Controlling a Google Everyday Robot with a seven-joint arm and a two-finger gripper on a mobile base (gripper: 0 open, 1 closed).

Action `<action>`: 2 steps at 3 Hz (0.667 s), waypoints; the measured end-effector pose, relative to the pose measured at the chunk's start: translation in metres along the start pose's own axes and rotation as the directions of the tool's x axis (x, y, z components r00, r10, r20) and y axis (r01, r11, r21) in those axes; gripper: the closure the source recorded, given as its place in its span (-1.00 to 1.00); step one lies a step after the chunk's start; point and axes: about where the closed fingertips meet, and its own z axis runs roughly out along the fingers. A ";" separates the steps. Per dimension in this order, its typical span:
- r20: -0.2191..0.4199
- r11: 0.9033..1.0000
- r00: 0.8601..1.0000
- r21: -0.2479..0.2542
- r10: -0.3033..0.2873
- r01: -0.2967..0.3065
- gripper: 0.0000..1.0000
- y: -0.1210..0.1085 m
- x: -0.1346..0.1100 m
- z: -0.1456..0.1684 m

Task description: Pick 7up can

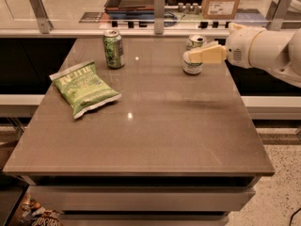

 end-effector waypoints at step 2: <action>0.066 0.997 0.997 -0.068 0.029 -0.025 -1.00 -0.015 0.023 0.046</action>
Offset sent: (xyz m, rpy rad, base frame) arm 0.0680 0.0057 -0.0526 0.0995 -0.0159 0.0943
